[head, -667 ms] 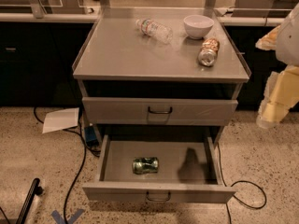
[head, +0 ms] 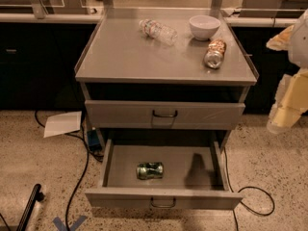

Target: Pick green can from middle drawer and place on counter

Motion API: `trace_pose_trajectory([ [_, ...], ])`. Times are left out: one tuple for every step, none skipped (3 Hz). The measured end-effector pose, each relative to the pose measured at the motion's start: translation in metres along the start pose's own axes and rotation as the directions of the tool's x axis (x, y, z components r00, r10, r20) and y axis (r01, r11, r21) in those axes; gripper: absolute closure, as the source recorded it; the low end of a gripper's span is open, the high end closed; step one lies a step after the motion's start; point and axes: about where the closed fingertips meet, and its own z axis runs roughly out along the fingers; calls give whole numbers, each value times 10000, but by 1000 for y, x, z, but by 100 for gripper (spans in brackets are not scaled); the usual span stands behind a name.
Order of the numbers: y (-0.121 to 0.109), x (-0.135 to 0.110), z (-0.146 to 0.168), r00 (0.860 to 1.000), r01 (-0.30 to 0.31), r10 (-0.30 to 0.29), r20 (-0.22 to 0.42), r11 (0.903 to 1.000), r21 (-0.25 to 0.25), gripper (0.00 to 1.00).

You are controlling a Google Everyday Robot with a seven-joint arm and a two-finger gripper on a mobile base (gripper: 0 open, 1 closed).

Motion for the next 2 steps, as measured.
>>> trace_pose_trajectory([
  [18, 17, 32, 9972, 136, -120, 732, 9997, -210, 0],
  [40, 40, 130, 9799, 217, 9, 1996, 9936, -1106, 0],
])
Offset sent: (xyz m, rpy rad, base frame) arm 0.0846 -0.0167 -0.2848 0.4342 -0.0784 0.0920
